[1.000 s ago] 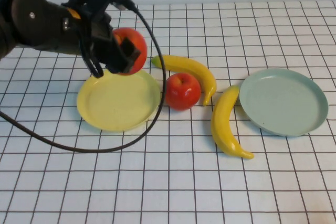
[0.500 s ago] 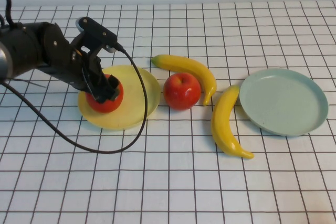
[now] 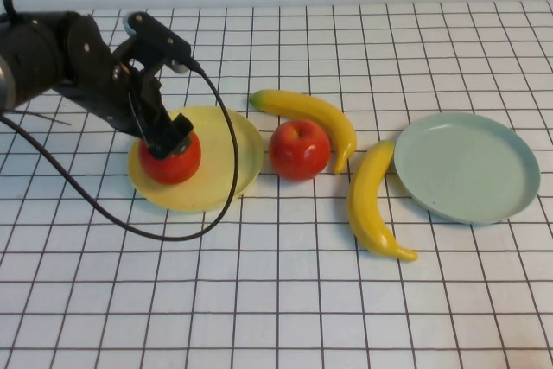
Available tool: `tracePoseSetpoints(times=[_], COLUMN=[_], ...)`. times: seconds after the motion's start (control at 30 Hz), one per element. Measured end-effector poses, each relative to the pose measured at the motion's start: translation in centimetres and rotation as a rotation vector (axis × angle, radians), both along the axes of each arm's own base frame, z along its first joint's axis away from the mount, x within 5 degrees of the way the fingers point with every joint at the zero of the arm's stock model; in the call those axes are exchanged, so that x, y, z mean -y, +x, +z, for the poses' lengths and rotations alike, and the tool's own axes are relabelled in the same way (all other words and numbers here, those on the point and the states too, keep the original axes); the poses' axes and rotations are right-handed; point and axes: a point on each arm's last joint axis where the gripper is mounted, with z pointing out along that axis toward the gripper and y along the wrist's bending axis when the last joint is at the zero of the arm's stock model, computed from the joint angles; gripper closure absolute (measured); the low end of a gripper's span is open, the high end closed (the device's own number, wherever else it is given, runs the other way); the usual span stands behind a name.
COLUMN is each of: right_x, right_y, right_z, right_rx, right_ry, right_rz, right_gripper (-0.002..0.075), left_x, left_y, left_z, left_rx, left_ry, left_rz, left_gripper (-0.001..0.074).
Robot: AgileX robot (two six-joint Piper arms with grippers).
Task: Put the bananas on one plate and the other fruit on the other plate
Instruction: Put one type of fruit in the left plate
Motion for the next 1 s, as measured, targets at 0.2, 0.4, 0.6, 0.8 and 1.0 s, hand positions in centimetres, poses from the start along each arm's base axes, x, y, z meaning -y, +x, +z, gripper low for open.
tracePoseSetpoints(times=[0.2, 0.4, 0.6, 0.8, 1.0], right_x=[0.0, 0.0, 0.0, 0.0, 0.0], right_y=[0.0, 0.0, 0.0, 0.0, 0.0], right_z=[0.0, 0.0, 0.0, 0.0, 0.0], right_rx=[0.0, 0.0, 0.0, 0.0, 0.0], right_ry=[0.0, 0.0, 0.0, 0.0, 0.0], right_rz=[0.0, 0.0, 0.0, 0.0, 0.0], right_gripper=[0.0742, 0.0742, 0.0742, 0.0742, 0.0742], left_x=[0.2, 1.8, 6.1, 10.2, 11.5], left_y=[-0.3, -0.9, -2.1, -1.9, -1.1], left_z=[4.9, 6.7, 6.4, 3.7, 1.4], left_rx=[0.037, -0.021, 0.026, 0.093, 0.119], left_ry=[-0.036, -0.222, -0.241, -0.19, -0.159], left_rz=[-0.009, -0.059, -0.333, -0.464, -0.489], left_gripper=[0.0083, 0.0083, 0.0083, 0.0083, 0.0083])
